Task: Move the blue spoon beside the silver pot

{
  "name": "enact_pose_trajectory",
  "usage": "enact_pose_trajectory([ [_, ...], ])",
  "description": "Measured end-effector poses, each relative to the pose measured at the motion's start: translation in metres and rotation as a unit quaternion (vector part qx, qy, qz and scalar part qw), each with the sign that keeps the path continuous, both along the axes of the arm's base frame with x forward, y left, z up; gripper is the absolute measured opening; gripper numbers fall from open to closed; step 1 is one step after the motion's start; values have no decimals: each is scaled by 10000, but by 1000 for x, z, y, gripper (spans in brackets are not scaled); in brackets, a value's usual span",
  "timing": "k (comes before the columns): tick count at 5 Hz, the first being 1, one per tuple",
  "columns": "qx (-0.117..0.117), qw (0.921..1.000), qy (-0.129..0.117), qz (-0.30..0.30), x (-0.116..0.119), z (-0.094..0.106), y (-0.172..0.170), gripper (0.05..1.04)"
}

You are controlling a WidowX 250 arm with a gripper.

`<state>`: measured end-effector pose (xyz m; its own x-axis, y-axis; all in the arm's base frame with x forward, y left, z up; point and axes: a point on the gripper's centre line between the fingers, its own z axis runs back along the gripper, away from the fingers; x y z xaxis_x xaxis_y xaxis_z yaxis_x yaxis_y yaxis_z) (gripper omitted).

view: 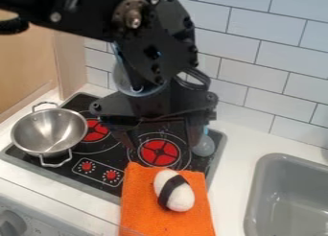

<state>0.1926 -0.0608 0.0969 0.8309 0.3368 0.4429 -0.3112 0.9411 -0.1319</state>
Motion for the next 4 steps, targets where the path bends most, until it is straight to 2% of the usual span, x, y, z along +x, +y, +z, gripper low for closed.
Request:
enact_pose_trajectory([
  [1, 67, 9998, 162, 9, -8, -10, 4, 999],
  [2, 150, 9992, 364, -71, -4, -20, 9, 999],
  [3, 113, 9996, 255, -97, 20, -14, 9, 999],
  [4, 116, 9996, 239, -129, 37, -18, 17, 999],
])
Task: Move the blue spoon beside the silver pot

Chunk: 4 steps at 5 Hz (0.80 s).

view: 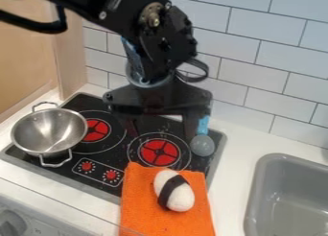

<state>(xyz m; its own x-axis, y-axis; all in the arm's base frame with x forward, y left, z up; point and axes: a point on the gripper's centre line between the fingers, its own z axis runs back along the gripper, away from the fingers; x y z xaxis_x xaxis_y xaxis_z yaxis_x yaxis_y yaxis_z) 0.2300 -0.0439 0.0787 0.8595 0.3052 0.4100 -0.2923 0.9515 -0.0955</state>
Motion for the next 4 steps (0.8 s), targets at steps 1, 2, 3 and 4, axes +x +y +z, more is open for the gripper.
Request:
enact_pose_trajectory([
  [1, -153, 9998, -107, 43, 27, -3, 6, 999],
  [2, -287, 9995, -107, 84, 47, -15, 8, 999],
  [3, -294, 9994, -149, 128, 74, -25, 6, 999],
  [4, -330, 9986, -191, 371, 96, -34, 5, 999],
])
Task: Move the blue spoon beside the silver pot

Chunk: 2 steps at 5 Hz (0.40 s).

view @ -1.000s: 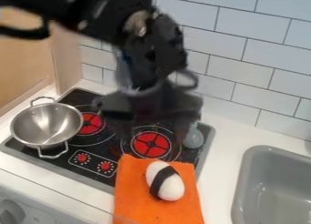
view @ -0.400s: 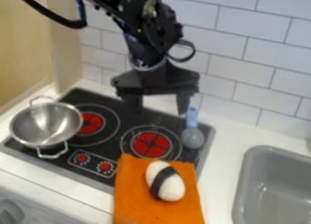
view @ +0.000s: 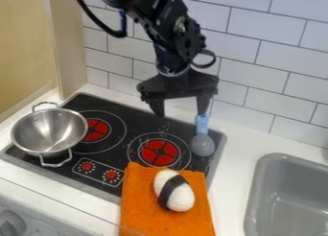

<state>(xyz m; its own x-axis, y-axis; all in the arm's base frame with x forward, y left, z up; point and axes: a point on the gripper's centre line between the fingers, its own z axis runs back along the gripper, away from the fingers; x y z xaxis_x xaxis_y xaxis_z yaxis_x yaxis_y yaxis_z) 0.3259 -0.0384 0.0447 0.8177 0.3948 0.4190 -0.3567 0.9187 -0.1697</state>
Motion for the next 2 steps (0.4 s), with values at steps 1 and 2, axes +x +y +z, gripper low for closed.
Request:
enact_pose_trajectory([
  [1, -57, 10000, -45, 21, 17, -11, -4, 999],
  [2, -87, 9999, 64, 43, 30, -25, -7, 999],
])
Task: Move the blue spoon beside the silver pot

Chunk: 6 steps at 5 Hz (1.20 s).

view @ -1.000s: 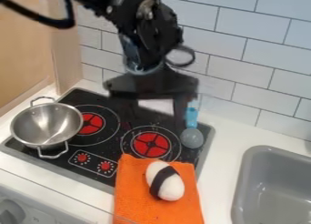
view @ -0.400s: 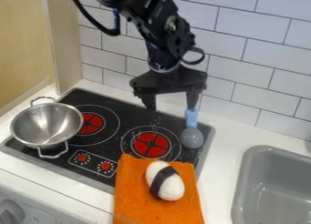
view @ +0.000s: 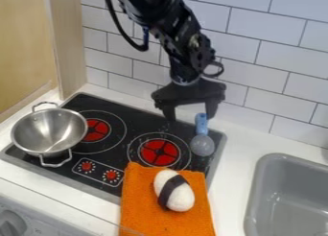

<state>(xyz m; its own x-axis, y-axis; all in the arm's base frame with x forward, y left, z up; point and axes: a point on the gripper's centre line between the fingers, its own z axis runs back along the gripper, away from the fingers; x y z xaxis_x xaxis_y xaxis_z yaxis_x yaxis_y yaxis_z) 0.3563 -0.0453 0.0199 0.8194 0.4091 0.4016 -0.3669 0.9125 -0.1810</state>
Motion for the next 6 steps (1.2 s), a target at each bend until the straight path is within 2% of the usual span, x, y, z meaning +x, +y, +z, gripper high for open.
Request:
enact_pose_trajectory([
  [1, -81, 10000, -21, 13, 5, -11, -3, 999],
  [2, -125, 9999, -64, -55, 20, -14, -8, 999],
  [3, -32, 9999, 45, -139, 20, -16, -9, 945],
  [4, 58, 9997, 121, -220, 17, -17, -10, 641],
  [5, 116, 9997, 150, -169, 16, -18, -9, 401],
  [6, 183, 9995, 205, -145, 14, -18, -10, 394],
])
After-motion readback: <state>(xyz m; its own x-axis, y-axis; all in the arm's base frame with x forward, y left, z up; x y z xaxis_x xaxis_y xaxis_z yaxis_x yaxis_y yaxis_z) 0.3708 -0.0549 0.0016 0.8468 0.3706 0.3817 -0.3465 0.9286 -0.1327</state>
